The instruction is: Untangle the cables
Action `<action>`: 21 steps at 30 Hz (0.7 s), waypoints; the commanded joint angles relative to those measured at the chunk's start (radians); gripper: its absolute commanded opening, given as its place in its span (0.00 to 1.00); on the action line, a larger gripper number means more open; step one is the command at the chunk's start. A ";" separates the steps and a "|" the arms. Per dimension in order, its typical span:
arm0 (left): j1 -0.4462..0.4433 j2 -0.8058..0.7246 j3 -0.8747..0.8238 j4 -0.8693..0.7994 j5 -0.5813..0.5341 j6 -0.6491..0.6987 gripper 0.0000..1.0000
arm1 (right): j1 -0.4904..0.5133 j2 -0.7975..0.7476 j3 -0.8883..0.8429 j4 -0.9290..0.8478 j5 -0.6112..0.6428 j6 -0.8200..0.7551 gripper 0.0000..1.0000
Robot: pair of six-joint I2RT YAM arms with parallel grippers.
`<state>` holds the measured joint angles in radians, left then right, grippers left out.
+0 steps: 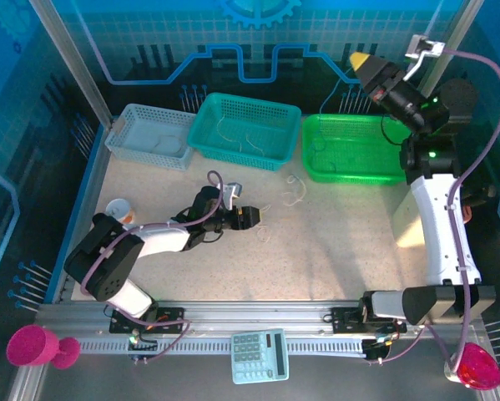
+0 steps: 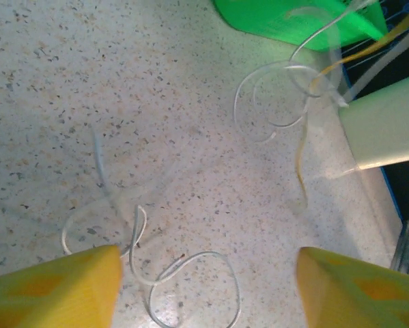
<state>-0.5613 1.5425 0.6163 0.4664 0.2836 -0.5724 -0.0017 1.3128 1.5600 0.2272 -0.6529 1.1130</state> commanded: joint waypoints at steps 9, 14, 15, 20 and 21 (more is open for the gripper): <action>0.000 -0.241 0.098 -0.223 -0.029 0.117 0.90 | 0.139 -0.045 -0.012 -0.050 -0.064 -0.132 0.00; 0.001 -0.271 0.175 -0.277 -0.017 0.160 0.94 | 0.206 -0.035 0.040 -0.085 -0.055 -0.160 0.00; 0.000 -0.271 0.193 -0.284 -0.011 0.168 0.94 | 0.220 -0.033 0.051 -0.091 -0.051 -0.166 0.00; -0.001 -0.244 0.272 -0.302 0.016 0.206 0.94 | 0.296 -0.025 0.092 -0.126 -0.031 -0.197 0.00; -0.001 -0.235 0.289 -0.300 0.025 0.211 0.95 | 0.313 -0.025 0.097 -0.127 -0.027 -0.201 0.00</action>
<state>-0.5613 1.2942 0.8463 0.1925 0.2737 -0.4129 0.2745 1.2911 1.6169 0.1173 -0.6891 0.9501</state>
